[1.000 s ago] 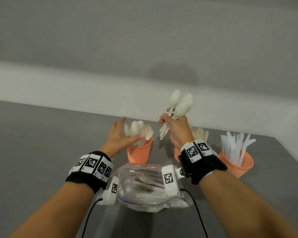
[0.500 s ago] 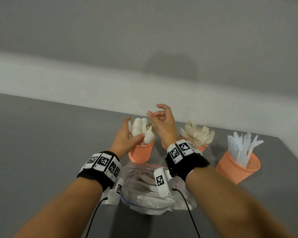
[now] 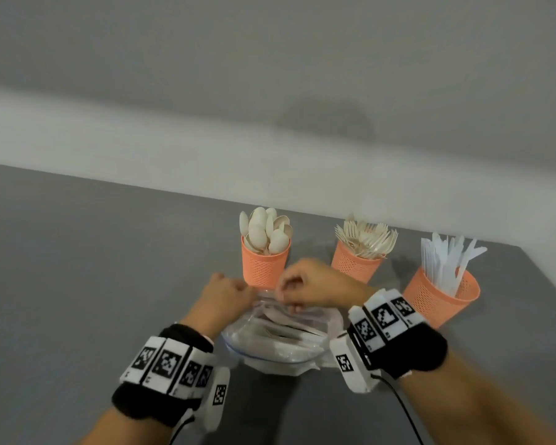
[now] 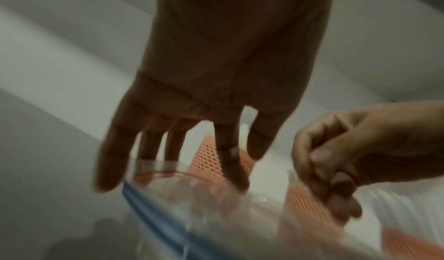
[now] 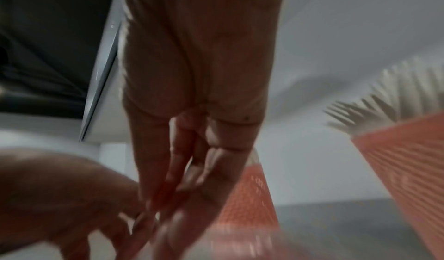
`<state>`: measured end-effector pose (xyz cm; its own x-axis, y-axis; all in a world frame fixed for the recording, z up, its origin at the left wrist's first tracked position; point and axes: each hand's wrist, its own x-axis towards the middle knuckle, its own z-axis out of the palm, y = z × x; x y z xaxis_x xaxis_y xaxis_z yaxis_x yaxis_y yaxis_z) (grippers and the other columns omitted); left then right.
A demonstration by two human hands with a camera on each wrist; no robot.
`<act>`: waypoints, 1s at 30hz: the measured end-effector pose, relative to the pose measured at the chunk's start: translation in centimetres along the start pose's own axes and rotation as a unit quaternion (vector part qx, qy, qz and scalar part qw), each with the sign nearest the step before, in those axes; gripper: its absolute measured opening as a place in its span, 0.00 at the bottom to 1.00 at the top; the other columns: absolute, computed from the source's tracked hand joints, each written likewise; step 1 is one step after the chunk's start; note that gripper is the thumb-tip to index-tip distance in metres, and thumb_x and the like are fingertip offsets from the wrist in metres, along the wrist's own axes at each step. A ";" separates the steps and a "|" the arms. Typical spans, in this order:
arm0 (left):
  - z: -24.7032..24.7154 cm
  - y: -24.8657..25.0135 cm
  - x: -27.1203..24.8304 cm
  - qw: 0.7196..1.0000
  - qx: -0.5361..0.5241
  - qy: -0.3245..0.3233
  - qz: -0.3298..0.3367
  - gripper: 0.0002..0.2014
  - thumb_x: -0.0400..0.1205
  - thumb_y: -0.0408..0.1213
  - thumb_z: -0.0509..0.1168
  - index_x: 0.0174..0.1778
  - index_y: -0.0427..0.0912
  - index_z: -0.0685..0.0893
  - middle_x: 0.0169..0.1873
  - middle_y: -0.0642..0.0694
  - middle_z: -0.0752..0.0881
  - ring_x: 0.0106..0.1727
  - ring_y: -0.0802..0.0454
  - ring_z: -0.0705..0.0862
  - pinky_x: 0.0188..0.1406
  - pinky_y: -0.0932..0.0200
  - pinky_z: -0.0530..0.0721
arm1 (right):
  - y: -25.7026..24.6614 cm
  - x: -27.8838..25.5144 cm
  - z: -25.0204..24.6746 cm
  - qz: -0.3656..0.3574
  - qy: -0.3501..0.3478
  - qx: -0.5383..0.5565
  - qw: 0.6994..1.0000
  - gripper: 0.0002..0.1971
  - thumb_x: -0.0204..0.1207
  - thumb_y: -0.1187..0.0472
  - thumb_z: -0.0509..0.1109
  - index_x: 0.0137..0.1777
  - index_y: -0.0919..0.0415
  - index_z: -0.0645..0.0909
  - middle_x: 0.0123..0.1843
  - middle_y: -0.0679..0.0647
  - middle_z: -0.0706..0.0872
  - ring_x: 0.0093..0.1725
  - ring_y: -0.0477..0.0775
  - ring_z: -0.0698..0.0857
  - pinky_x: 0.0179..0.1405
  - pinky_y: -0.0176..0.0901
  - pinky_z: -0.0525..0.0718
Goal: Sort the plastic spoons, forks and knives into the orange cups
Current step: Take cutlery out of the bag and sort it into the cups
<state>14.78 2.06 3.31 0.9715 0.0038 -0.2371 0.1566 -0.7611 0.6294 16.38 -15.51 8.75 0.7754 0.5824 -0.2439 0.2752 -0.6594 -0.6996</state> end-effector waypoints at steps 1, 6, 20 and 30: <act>1.0 -0.1 -0.5 0.996 0.066 -0.053 -0.017 0.15 0.82 0.47 0.55 0.43 0.44 0.85 0.49 0.39 0.82 0.63 0.44 0.72 0.61 0.52 0.74 | 0.7 -0.3 1.0 0.009 -0.031 -0.071 0.997 0.09 0.73 0.66 0.72 0.51 0.69 0.85 0.36 0.52 0.86 0.29 0.37 0.81 0.35 0.30 0.79; 3.0 0.3 -2.0 0.989 0.095 -0.104 -0.047 0.17 0.79 0.30 0.57 0.64 0.44 0.73 0.60 0.39 0.69 0.45 0.44 0.81 0.50 0.58 0.79 | 4.5 -0.8 5.5 0.074 -0.057 -0.247 0.964 0.48 0.64 0.60 0.78 0.81 0.54 0.55 0.78 0.58 0.67 0.77 0.58 0.67 0.75 0.50 0.68; 1.6 -0.2 -3.2 0.708 -0.676 -0.195 -0.063 0.20 0.62 0.26 0.56 0.49 0.29 0.83 0.40 0.33 0.86 0.40 0.39 0.86 0.43 0.50 0.86 | 5.4 -3.6 6.2 0.039 0.009 0.045 0.998 0.32 0.71 0.53 0.75 0.74 0.49 0.68 0.67 0.48 0.80 0.66 0.49 0.79 0.68 0.45 0.75; 2.7 2.0 -2.9 0.951 -0.303 -0.056 -0.023 0.15 0.79 0.24 0.56 0.56 0.35 0.84 0.34 0.42 0.82 0.30 0.53 0.76 0.31 0.63 0.76 | 4.9 -5.1 6.4 0.015 0.097 0.173 0.980 0.28 0.69 0.61 0.77 0.65 0.47 0.70 0.62 0.45 0.80 0.63 0.44 0.79 0.66 0.40 0.76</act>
<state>11.82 -1.24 3.20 0.9415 -0.0670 -0.3303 0.3050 -0.2474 0.9196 10.21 -18.69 2.26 0.8834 0.4408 -0.1593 0.0666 -0.4543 -0.8883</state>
